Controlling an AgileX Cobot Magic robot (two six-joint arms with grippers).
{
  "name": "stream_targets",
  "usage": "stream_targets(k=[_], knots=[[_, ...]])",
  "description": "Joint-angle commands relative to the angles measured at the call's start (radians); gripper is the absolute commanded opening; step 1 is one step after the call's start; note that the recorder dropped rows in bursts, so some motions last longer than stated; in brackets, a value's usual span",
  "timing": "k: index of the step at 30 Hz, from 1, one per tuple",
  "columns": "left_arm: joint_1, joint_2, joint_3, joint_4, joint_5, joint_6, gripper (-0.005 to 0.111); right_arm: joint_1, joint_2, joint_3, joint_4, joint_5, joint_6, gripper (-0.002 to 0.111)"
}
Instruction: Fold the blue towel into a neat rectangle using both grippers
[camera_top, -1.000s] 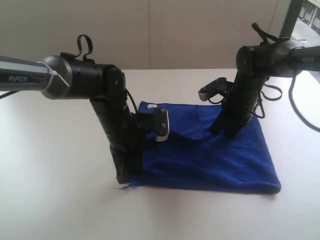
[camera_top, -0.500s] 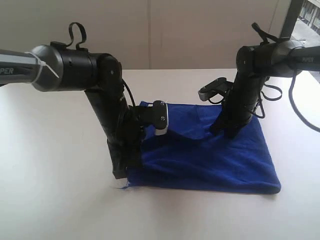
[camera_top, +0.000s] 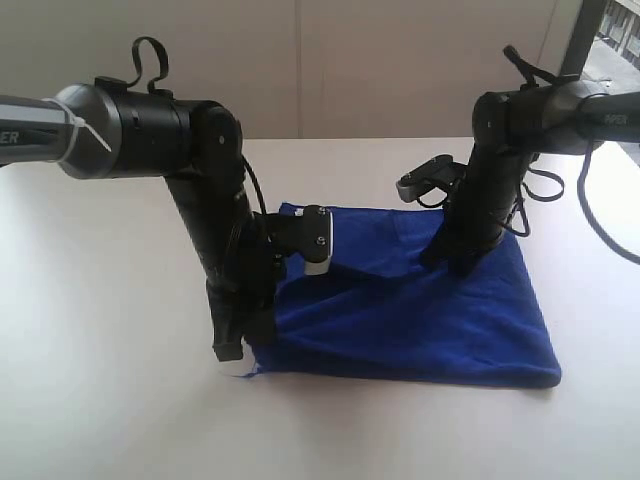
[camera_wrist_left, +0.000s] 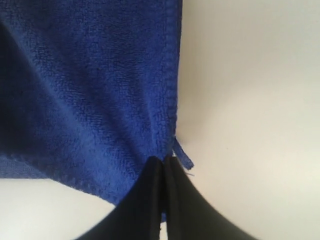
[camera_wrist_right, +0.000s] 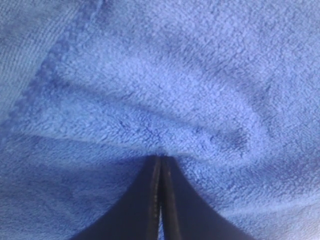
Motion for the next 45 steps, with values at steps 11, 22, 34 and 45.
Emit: stream_targets(k=[11, 22, 34, 45], knots=[[0.003, -0.014, 0.008, -0.008, 0.037, 0.005, 0.006, 0.002, 0.038, 0.008, 0.006, -0.027, 0.003, 0.0], [0.003, -0.018, 0.008, 0.0, -0.002, 0.005, 0.072, 0.002, 0.038, 0.008, 0.006, -0.027, 0.003, 0.0], [-0.008, -0.029, 0.008, -0.251, -0.465, 0.087, 0.071, 0.002, 0.038, 0.008, 0.01, -0.026, 0.005, 0.0], [-0.162, 0.138, 0.006, -0.359, -0.923, 0.205, 0.067, 0.002, 0.038, 0.008, 0.049, -0.027, 0.008, 0.0]])
